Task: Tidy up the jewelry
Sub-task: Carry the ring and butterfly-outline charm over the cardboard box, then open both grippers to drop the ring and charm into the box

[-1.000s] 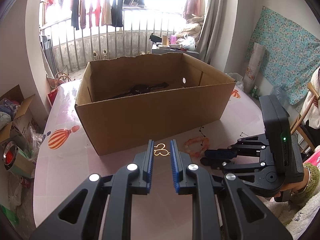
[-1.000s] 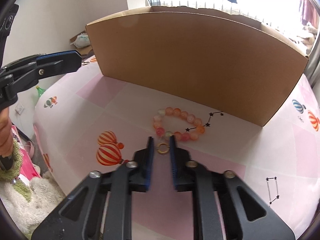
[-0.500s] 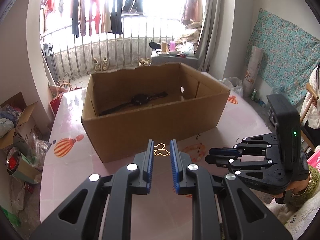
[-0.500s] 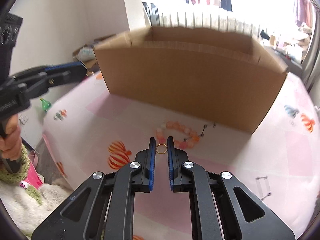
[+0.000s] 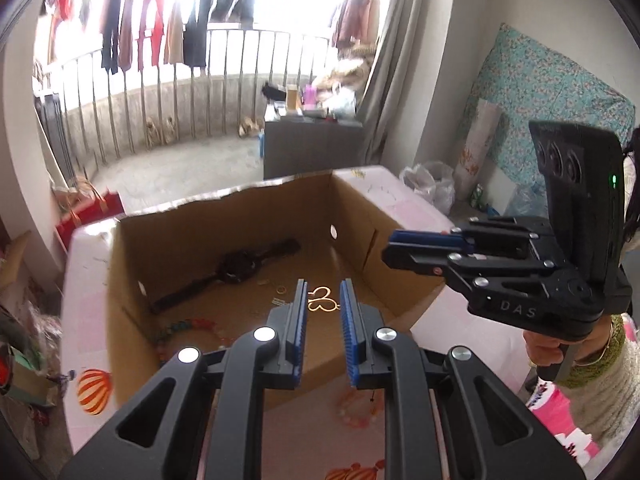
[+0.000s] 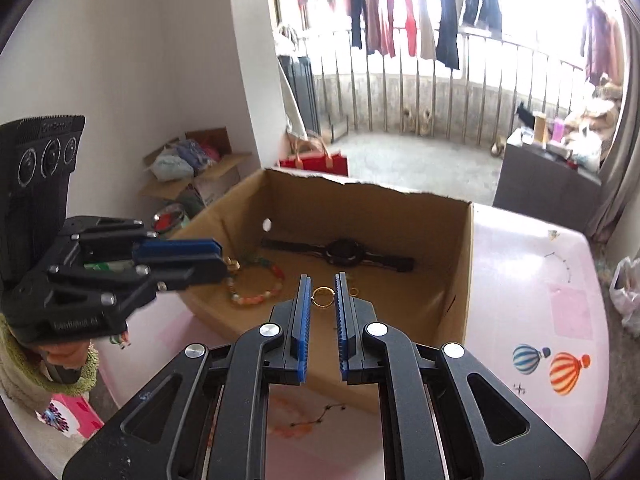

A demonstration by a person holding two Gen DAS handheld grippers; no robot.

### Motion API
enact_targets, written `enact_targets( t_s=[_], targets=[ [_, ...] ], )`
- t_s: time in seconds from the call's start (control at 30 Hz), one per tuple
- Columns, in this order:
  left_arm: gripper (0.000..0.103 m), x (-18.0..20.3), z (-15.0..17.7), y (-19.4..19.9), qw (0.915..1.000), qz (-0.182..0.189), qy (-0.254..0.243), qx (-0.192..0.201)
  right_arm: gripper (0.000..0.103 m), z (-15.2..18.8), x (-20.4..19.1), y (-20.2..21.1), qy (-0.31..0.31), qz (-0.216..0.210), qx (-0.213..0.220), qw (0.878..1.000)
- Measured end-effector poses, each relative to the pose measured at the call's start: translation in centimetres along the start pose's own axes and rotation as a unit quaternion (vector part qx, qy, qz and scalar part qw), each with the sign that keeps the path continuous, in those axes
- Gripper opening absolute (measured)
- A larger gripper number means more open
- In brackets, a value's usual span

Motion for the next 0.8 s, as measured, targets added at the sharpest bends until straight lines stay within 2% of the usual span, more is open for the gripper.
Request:
enact_targets(
  t_s=[0.13, 0.2, 0.3, 0.33, 0.47, 0.67, 0.8],
  targets=[
    [0.016, -1.6, -0.3, -4.6, 0.9971, -0.004, 0.032, -0.069, 0.010, -0.5, 1.7, -4.4, 0.001, 0.004, -0.062, 0.998],
    [0.016, -2.4, -0.3, -6.3, 0.9936, -0.010, 0.052, -0.100, 0.011, -0.7, 2.4, -5.5, 0.003, 0.017, -0.076, 0.997],
    [0.016, -3.0, -0.3, -7.3, 0.9905, -0.016, 0.068, -0.119, 0.019, -0.3, 3.4, -5.1, -0.005, 0.023, -0.073, 0.997],
    [0.017, -3.3, -0.2, -7.4, 0.9898, -0.015, 0.072, -0.121, 0.023, -0.4, 3.6, -5.1, -0.010, 0.021, -0.070, 0.997],
    [0.029, -3.8, -0.1, -7.2, 0.9887, -0.004, 0.094, -0.117, 0.025, -0.8, 4.6, -4.4, -0.030, 0.017, -0.050, 0.998],
    [0.031, -4.0, -0.3, -6.4, 0.9895, -0.008, 0.100, -0.104, 0.029, -1.2, 5.6, -3.1, -0.049, 0.020, -0.032, 0.998],
    [0.033, -3.5, -0.7, -4.9, 0.9919, -0.008, 0.095, -0.083, 0.041, -1.4, 6.0, -0.9, -0.057, 0.029, -0.008, 0.998]
  ],
)
Point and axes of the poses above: each gripper's, at about its wrist camera, not at the fingertips, and y roughly against the way its jaws point, x to its right, z to its underside, the point moved 7 cm from there along -y, roughly the way its jaws point, and after that the axes turned 8 degrees about y, right-handed, at the moved point
